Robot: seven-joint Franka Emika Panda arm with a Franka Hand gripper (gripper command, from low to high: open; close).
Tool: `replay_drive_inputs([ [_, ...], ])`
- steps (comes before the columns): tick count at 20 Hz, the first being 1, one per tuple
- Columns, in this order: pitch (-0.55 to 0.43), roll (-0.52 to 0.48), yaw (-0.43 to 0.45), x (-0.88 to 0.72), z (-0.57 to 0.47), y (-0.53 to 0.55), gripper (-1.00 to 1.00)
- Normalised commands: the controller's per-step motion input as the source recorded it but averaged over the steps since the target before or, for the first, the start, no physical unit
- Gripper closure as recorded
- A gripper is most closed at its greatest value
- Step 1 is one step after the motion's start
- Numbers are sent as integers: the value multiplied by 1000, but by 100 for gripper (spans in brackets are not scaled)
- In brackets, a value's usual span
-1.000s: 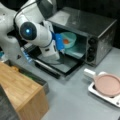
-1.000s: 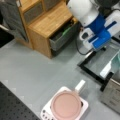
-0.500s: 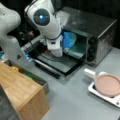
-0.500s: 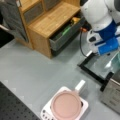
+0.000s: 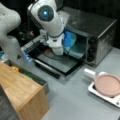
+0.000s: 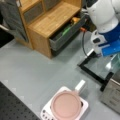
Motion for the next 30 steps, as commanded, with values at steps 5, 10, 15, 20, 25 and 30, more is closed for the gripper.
replay_drive_inputs([
  [5,-150,66,-27,-122,-183,-25,-100],
  [10,-166,236,22,-99,-261,-100,-100],
  [15,-113,266,-17,-70,-218,-138,-100],
  [20,-99,134,-79,-9,-152,-44,-100],
  [25,-110,58,-80,-10,-164,44,-100],
  [30,-123,-3,-97,-43,-137,108,-100],
])
